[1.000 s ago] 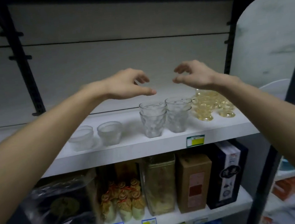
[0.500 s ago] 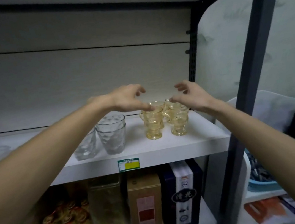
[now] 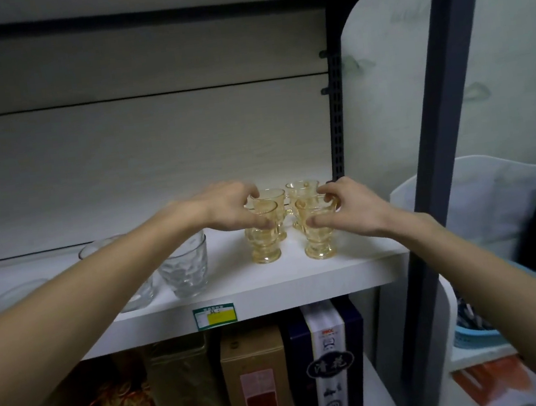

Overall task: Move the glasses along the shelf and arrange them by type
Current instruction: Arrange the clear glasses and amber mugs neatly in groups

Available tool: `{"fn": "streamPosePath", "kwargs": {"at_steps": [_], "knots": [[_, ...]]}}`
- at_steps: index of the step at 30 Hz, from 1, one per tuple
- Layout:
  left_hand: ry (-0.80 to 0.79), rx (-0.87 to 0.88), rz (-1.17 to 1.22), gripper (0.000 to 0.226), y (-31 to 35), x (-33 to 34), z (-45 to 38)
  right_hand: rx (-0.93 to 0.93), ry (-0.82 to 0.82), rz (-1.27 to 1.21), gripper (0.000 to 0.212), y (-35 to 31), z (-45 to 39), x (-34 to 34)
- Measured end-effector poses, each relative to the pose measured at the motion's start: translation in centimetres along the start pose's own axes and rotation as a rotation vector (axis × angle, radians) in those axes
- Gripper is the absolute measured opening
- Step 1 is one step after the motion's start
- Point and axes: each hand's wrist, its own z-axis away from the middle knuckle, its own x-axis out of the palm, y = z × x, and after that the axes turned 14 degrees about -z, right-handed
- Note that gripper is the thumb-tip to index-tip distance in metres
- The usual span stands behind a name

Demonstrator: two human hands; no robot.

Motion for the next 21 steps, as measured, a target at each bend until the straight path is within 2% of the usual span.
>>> {"fn": "streamPosePath", "kwargs": {"at_steps": [2,6,8,10,12,15,18,21], "knots": [[-0.013,-0.011,-0.002,0.086,-0.1,0.3,-0.2,0.017,-0.039,-0.009,0.079,-0.1,-0.1,0.0],[-0.028,0.017,-0.043,0.078,-0.2,0.0,-0.2,0.05,-0.077,-0.254,0.076,0.4,-0.1,0.2],[-0.031,0.015,-0.069,0.081,-0.4,-0.3,-0.2,0.052,-0.075,-0.297,0.073,0.7,0.0,0.2],[-0.029,-0.003,-0.085,0.093,-0.2,-0.3,0.0,0.054,-0.052,-0.25,0.074,0.7,0.2,-0.1],[-0.018,-0.026,-0.116,0.104,0.2,-0.3,0.1,0.025,-0.012,-0.081,0.071,0.3,0.2,-0.3],[-0.056,-0.026,-0.069,0.099,0.5,-0.5,0.1,0.026,-0.048,0.061,0.07,-0.6,0.0,-0.4],[-0.118,0.041,0.011,0.084,-0.2,-1.0,0.1,0.065,-0.148,-0.038,0.086,-0.3,-0.4,-0.9],[-0.185,0.13,0.121,0.087,-0.5,-1.0,0.2,0.059,-0.194,-0.184,0.089,0.1,-0.5,-1.2]]}}
